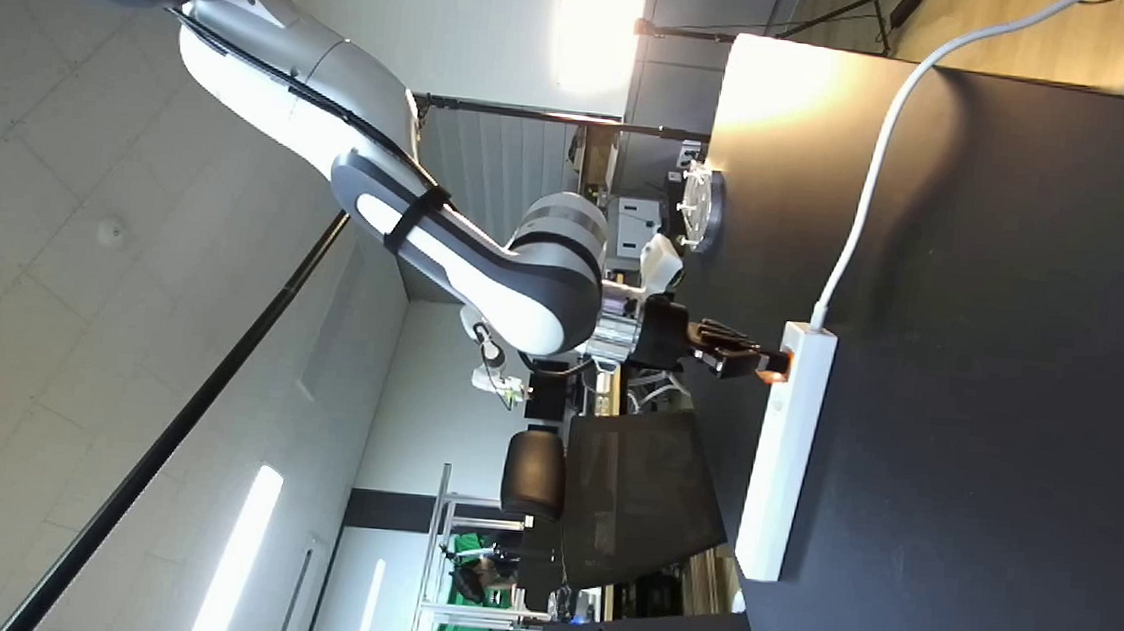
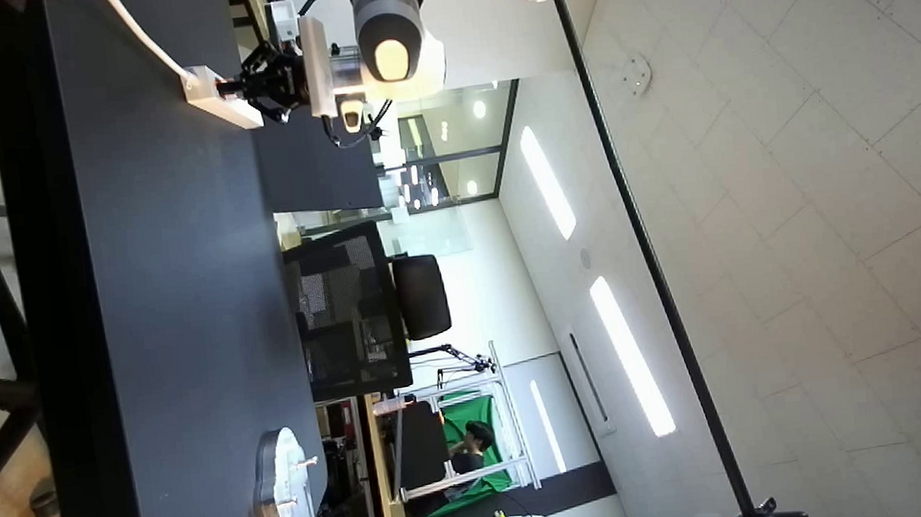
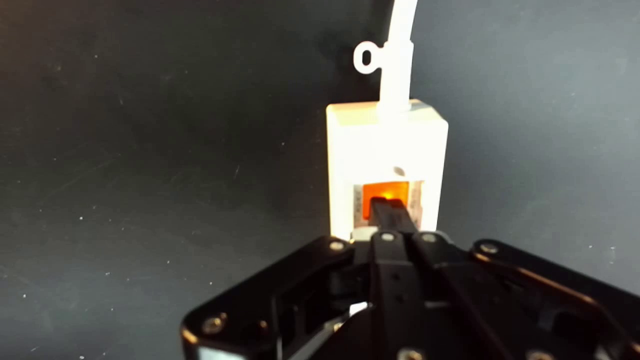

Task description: Turn the adapter switch on and off

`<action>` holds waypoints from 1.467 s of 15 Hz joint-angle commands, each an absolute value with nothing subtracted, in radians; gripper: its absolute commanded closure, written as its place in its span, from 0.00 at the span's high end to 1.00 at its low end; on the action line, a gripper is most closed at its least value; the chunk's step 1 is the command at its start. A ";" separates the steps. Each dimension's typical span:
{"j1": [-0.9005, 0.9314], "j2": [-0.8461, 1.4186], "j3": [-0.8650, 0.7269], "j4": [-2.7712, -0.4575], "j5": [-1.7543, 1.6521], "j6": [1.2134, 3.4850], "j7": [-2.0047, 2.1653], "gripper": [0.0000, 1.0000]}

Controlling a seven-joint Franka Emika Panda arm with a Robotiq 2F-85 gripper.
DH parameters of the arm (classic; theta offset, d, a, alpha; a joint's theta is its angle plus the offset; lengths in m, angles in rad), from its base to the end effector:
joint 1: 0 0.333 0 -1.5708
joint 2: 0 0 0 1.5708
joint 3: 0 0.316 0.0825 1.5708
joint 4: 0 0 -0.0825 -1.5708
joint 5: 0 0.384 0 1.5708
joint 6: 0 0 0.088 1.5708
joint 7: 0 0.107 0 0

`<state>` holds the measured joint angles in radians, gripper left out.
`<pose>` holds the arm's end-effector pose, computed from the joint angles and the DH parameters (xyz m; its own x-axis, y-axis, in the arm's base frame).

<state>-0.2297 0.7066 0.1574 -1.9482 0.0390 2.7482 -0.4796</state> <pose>0.6178 -0.0482 0.1254 0.9383 0.3164 0.1396 0.3272 -0.9429 -0.0627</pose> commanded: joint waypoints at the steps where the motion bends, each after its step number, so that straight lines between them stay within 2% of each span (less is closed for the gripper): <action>1: -0.210 0.686 0.148 -1.997 0.034 2.817 -0.417 0.00; 8: -0.159 0.659 0.104 -2.101 0.008 2.988 -0.328 0.00; 13: -0.088 0.643 0.031 -2.121 -0.021 2.986 -0.250 0.00; 22: 0.208 0.686 -0.219 -2.093 -0.126 2.975 -0.041 0.00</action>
<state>0.1066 0.6699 -0.1380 -2.0866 -0.0746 2.9873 -0.1535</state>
